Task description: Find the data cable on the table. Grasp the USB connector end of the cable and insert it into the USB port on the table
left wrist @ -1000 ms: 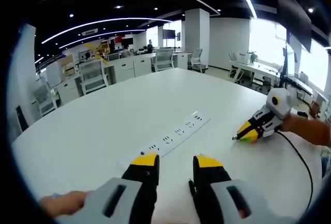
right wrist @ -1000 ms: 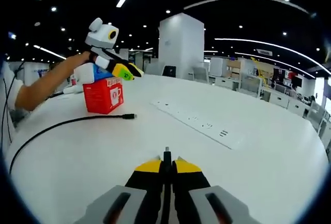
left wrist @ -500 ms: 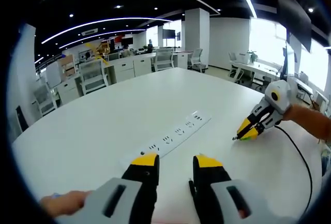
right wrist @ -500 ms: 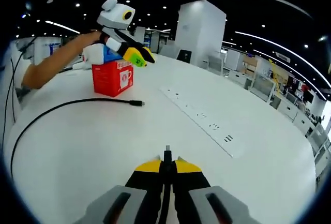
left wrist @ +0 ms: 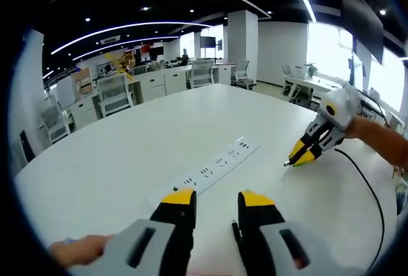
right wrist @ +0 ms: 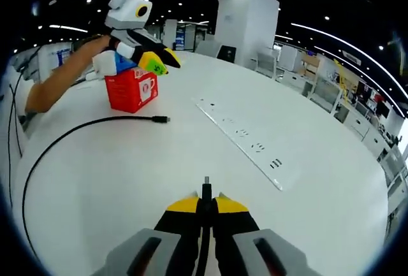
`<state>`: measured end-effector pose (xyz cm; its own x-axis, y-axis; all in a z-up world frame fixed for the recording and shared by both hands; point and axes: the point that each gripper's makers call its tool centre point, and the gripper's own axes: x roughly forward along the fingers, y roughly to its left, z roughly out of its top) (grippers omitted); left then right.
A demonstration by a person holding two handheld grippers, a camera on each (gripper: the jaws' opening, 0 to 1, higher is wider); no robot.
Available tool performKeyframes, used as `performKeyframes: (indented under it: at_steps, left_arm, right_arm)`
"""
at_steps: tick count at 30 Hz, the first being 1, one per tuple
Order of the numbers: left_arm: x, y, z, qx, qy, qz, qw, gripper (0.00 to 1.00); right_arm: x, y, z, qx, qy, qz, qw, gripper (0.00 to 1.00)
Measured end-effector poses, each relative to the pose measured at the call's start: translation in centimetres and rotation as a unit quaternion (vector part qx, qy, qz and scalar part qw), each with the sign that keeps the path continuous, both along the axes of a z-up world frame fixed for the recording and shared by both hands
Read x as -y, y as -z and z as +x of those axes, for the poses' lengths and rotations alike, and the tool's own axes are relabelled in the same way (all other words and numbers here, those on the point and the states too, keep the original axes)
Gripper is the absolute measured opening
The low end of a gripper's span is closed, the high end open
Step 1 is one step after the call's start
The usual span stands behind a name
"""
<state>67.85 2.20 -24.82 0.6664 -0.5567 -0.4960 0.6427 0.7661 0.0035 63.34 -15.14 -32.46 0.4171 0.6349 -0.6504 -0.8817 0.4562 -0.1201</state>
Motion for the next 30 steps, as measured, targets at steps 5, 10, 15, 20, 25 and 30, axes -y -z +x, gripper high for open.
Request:
performKeyframes:
  at_steps: [5, 10, 15, 20, 25, 30]
  left_arm:
    - [0.0, 0.0, 0.0, 0.0, 0.0, 0.0, 1.0, 0.27]
    - [0.0, 0.0, 0.0, -0.001, 0.0, 0.001, 1.0, 0.27]
    - [0.0, 0.0, 0.0, -0.002, 0.0, 0.002, 1.0, 0.27]
    - [0.0, 0.0, 0.0, -0.002, 0.0, 0.002, 1.0, 0.27]
    - [0.0, 0.0, 0.0, -0.001, 0.0, 0.0, 1.0, 0.27]
    - [0.0, -0.1, -0.1, -0.001, 0.0, 0.0, 1.0, 0.27]
  right_arm:
    - [0.8, 0.0, 1.3, -0.002, -0.001, -0.013, 0.9999, 0.1]
    - [1.3, -0.4, 2.0, -0.004, -0.003, -0.029, 0.9996, 0.1]
    - [1.6, -0.7, 3.4, -0.007, -0.014, -0.057, 0.9983, 0.09]
    - [1.8, -1.1, 5.5, -0.003, -0.024, -0.081, 0.9964, 0.09]
    - [1.8, -1.1, 6.5, -0.003, -0.031, -0.099, 0.9946, 0.09]
    - [2.0, -0.8, 7.2, -0.002, -0.039, -0.122, 0.9918, 0.09]
